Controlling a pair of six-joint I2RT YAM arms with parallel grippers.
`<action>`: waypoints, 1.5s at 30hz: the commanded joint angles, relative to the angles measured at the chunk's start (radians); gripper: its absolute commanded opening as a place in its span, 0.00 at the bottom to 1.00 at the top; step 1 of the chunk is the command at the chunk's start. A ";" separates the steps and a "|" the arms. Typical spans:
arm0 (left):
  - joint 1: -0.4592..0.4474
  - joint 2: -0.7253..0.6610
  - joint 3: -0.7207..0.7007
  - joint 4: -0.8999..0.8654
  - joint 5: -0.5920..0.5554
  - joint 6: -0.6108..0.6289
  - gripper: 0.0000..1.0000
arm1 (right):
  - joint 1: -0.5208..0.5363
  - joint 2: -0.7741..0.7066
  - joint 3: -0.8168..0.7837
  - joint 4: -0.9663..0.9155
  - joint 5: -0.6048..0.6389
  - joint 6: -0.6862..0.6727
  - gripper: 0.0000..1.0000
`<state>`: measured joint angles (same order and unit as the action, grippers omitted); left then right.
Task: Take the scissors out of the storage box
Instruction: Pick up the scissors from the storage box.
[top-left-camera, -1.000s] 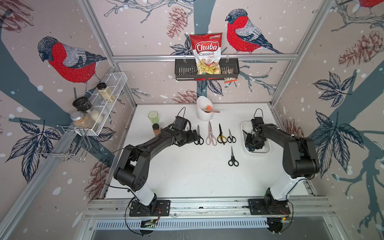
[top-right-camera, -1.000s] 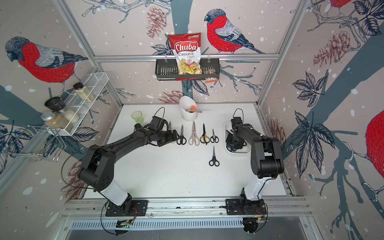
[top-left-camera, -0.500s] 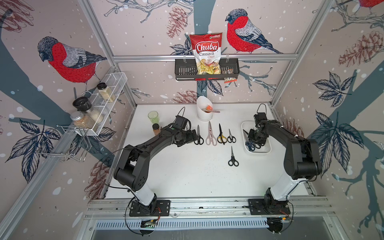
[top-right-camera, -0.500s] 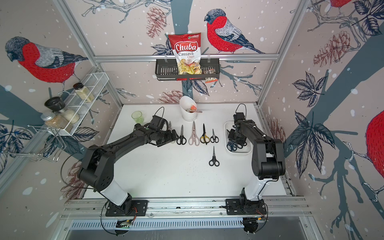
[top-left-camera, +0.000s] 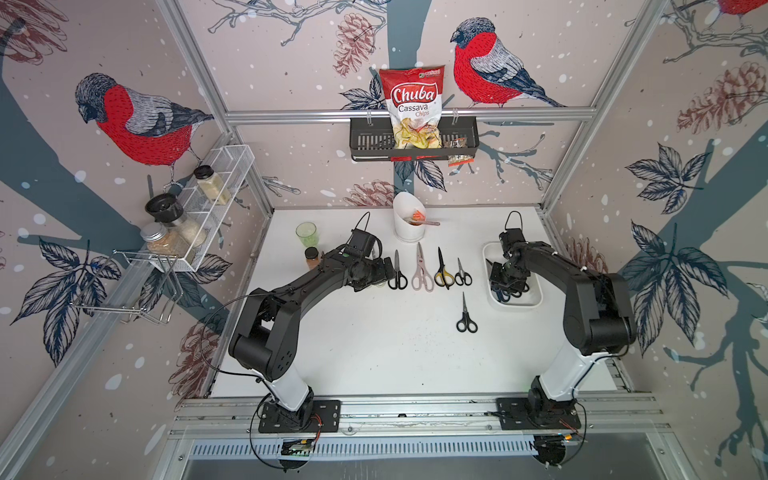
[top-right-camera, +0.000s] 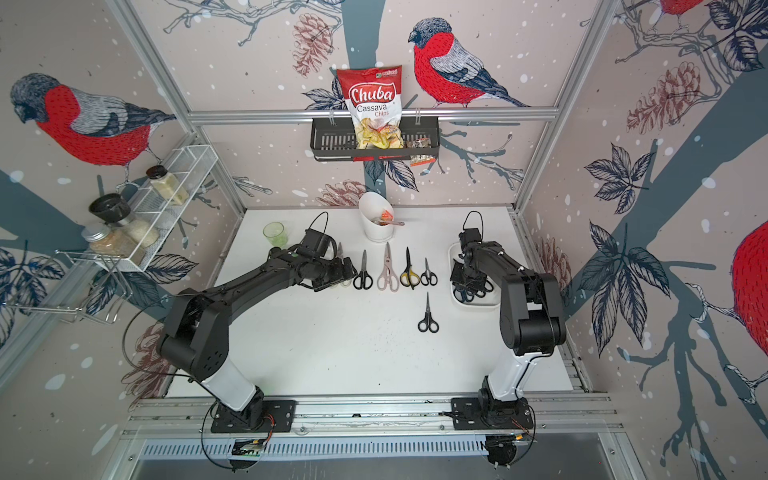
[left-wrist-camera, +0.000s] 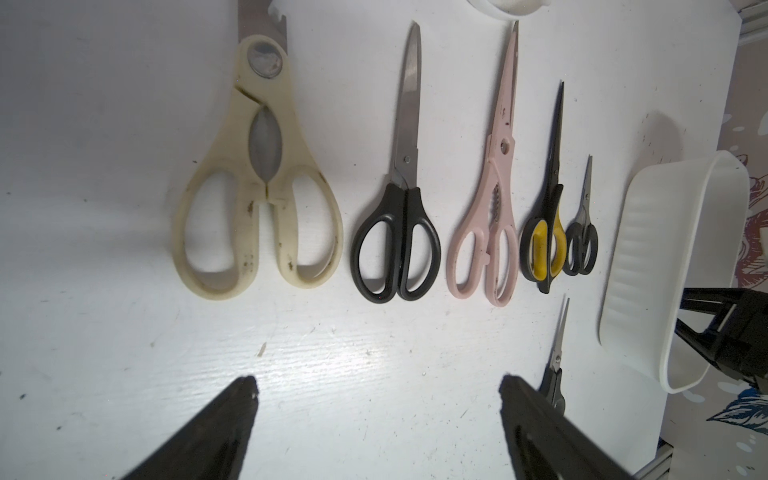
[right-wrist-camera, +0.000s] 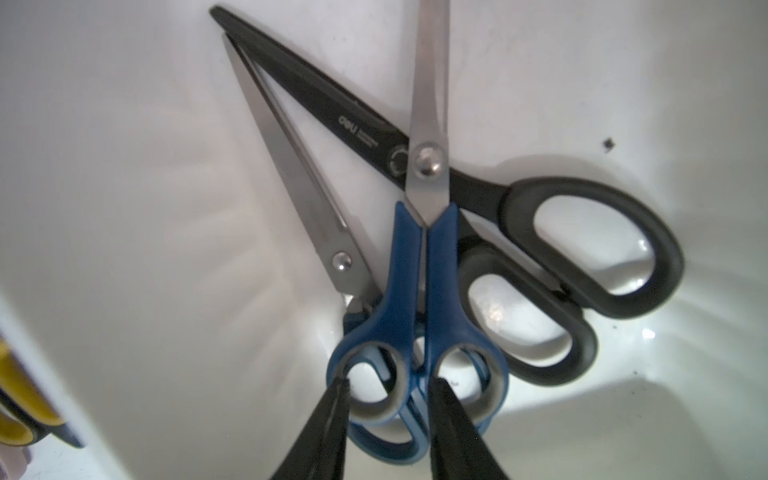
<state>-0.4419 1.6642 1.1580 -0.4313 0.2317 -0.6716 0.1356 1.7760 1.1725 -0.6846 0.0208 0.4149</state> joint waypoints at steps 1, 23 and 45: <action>0.000 -0.012 -0.002 -0.018 -0.023 0.020 0.95 | -0.005 0.003 0.001 0.015 0.028 -0.026 0.37; 0.000 -0.061 -0.039 -0.026 -0.038 -0.014 0.95 | -0.037 0.053 -0.097 0.127 -0.006 -0.056 0.36; 0.000 -0.105 -0.087 0.000 -0.040 -0.046 0.95 | -0.069 -0.021 -0.092 0.087 -0.019 -0.073 0.00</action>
<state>-0.4419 1.5703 1.0801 -0.4461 0.2020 -0.7074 0.0723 1.7576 1.0801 -0.4854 -0.0639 0.3649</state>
